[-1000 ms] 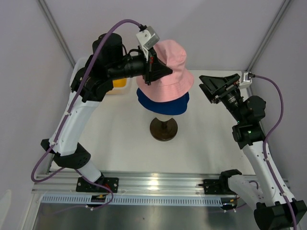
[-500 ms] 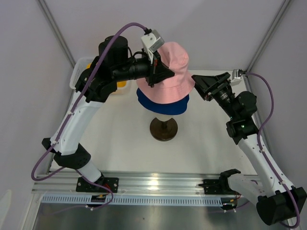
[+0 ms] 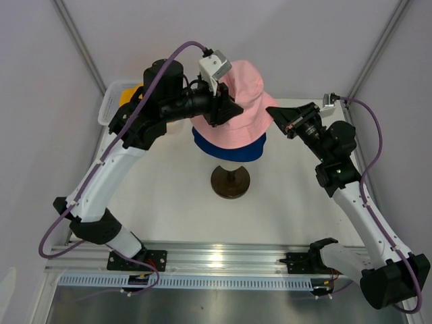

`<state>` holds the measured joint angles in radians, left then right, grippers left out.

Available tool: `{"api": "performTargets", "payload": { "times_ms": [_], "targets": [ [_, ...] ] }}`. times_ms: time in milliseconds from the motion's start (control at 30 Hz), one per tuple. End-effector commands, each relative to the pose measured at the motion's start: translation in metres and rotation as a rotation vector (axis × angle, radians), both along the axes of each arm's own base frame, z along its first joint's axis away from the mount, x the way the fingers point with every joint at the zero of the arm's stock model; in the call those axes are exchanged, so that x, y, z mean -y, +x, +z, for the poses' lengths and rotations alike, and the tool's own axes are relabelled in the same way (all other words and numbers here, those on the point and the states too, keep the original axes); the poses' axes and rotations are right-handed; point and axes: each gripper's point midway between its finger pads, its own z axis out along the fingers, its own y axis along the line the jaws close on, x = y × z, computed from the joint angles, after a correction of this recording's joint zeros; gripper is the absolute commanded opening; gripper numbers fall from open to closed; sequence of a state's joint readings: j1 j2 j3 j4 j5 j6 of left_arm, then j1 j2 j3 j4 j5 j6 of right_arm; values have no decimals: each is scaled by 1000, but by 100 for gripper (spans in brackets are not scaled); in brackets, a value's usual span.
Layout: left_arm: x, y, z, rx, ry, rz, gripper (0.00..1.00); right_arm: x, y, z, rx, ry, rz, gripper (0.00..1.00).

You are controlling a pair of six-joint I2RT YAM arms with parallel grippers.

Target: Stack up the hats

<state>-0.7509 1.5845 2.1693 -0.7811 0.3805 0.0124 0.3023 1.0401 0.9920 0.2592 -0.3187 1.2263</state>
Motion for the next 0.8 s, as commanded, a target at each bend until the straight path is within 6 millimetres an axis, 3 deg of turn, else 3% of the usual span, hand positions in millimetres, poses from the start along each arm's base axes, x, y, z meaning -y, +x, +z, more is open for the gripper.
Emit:
{"api": "performTargets", "payload": {
  "times_ms": [0,67,100,133,167,200,233,300,400,500,567,767],
  "targets": [
    [-30,1,33,92,-72,148,37,3,-1,1,2,-49,-29,0],
    [-55,15,52,100,-160,328,44,4,1,-9,-21,-60,-41,0],
    [-61,19,47,96,-174,375,58,5,1,-17,-32,-64,-45,0],
    [-79,14,63,119,-263,433,66,4,1,-21,-38,-64,-43,0],
    [-86,18,54,105,-281,479,72,4,2,-25,-45,-67,-43,0],
    [-106,23,61,115,-331,573,84,4,2,-28,-53,-73,-41,0],
    [-118,22,66,91,-396,617,87,4,2,-30,-58,-79,-40,0],
    [-148,27,61,71,-462,714,88,4,3,-32,-58,-91,-44,0],
    [-175,37,45,-24,-542,822,88,6,3,-33,-50,-111,-56,0],
    [-183,54,24,-162,-623,874,88,9,1,-36,-49,-136,-73,0],
    [-187,67,0,-264,-646,875,87,12,0,-39,-53,-144,-87,0],
    [-151,63,-16,-489,-782,665,83,17,-2,-42,-46,-165,-112,0]
  ]
}}
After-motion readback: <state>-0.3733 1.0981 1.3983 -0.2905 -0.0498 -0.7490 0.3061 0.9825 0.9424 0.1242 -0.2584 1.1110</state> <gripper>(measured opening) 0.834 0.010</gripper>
